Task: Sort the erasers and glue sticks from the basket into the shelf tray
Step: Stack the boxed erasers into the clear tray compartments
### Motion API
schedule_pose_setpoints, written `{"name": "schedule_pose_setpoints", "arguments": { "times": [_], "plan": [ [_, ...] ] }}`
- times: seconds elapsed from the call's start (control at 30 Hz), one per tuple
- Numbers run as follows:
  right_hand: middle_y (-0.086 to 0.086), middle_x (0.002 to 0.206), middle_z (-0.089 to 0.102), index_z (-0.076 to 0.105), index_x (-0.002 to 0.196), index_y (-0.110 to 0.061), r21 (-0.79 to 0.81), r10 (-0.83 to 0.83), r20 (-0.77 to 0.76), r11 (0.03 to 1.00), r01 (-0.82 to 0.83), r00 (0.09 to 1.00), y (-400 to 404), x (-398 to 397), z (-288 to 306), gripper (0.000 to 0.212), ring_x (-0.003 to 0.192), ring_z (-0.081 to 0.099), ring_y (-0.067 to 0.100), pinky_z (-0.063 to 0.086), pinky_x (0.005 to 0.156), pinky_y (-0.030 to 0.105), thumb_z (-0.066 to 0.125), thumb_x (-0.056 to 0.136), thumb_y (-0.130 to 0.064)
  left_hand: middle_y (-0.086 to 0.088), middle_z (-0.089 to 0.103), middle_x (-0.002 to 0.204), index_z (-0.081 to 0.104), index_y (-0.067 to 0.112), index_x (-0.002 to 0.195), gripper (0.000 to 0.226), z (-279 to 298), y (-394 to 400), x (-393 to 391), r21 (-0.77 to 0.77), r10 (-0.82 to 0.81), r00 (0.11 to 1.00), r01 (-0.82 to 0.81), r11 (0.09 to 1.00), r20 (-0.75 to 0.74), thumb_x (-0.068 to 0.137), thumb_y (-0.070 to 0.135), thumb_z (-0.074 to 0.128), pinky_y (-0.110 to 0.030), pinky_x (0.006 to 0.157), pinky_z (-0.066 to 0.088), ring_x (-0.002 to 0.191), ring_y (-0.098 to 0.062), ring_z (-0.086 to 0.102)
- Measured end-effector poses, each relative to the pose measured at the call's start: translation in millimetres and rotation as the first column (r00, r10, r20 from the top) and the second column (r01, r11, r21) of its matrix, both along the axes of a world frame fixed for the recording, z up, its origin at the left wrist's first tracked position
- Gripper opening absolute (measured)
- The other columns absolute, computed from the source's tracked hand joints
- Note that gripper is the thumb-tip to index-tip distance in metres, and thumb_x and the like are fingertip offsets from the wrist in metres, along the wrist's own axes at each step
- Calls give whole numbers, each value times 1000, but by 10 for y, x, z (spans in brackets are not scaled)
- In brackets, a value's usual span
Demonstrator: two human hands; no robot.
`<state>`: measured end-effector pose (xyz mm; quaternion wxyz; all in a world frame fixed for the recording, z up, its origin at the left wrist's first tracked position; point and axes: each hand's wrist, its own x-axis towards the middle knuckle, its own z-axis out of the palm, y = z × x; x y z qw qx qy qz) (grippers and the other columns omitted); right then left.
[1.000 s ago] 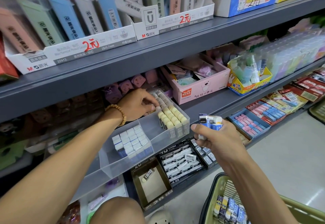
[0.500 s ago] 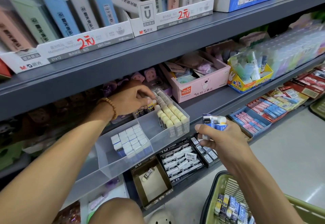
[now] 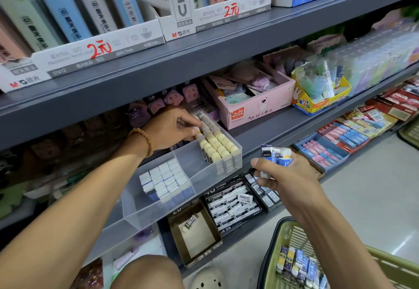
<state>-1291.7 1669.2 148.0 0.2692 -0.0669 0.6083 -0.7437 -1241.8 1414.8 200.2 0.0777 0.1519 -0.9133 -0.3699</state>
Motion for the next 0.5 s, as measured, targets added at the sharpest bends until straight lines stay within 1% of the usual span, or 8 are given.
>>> {"name": "schedule_pose_setpoints", "arguments": {
  "times": [0.03, 0.1, 0.17, 0.23, 0.33, 0.4, 0.5],
  "plan": [
    [2, 61, 60, 61, 80, -10, -1, -1, 3, 1000, 1, 1000, 1, -3, 1, 19, 67, 61, 18, 55, 56, 23, 78, 79, -2, 7, 62, 87, 72, 3, 107, 22, 2, 3, 4, -11, -25, 1000, 25, 1000, 2, 85, -1, 69, -12, 76, 52, 76, -1, 64],
    [3, 62, 60, 61, 80, -10, -4, 4, 7, 1000, -4, 1000, -2, 1, 7, 19, 66, 61, 18, 55, 55, 22, 78, 79, -2, 7, 58, 89, 71, 3, 109, 28, 4, 5, 14, -25, -55, 998, 55, 998, 5, 82, -6, 70, -7, 76, 48, 72, 7, 61],
    [4, 62, 58, 61, 79, -10, -5, 22, 4, 1000, -22, 1000, -14, 15, 3, 18, 65, 60, 18, 54, 54, 22, 77, 80, -1, 8, 58, 89, 71, 6, 107, 33, -10, -3, 20, -9, -53, 999, 53, 999, 7, 77, -9, 73, -7, 75, 48, 68, 7, 61],
    [5, 62, 58, 61, 79, -10, 5, 32, 0, 999, -32, 999, -28, 23, 0, 18, 64, 61, 18, 53, 54, 22, 77, 79, -2, 9, 61, 87, 72, 11, 98, 32, -24, -4, 24, 4, -8, 1000, 8, 1000, -4, 74, -10, 76, -10, 72, 49, 65, 2, 60],
    [8, 66, 61, 61, 81, -9, 12, 37, -5, 999, -37, 999, -35, 26, 11, 19, 65, 62, 19, 53, 54, 23, 78, 78, -2, 8, 66, 84, 69, 18, 82, 30, -45, -4, 38, -6, 43, 998, -44, 999, -44, 72, -8, 78, -20, 73, 53, 72, -15, 64],
    [11, 71, 63, 60, 83, -9, 5, 41, -5, 999, -41, 999, -32, 34, 31, 20, 65, 63, 19, 54, 54, 24, 78, 78, 0, 2, 68, 88, 70, 14, 80, 24, -52, -7, 51, -20, 37, 998, -38, 999, -56, 72, -7, 78, -28, 79, 55, 78, -25, 68],
    [11, 75, 68, 60, 87, -9, 3, 30, 0, 1000, -30, 1000, -20, 65, 60, 24, 67, 68, 20, 54, 55, 25, 79, 77, 1, -8, 68, 96, 73, 8, 85, 21, -42, 2, 71, -13, 37, 997, -38, 999, -61, 72, -7, 78, -35, 84, 55, 85, -31, 68]
  ]
}}
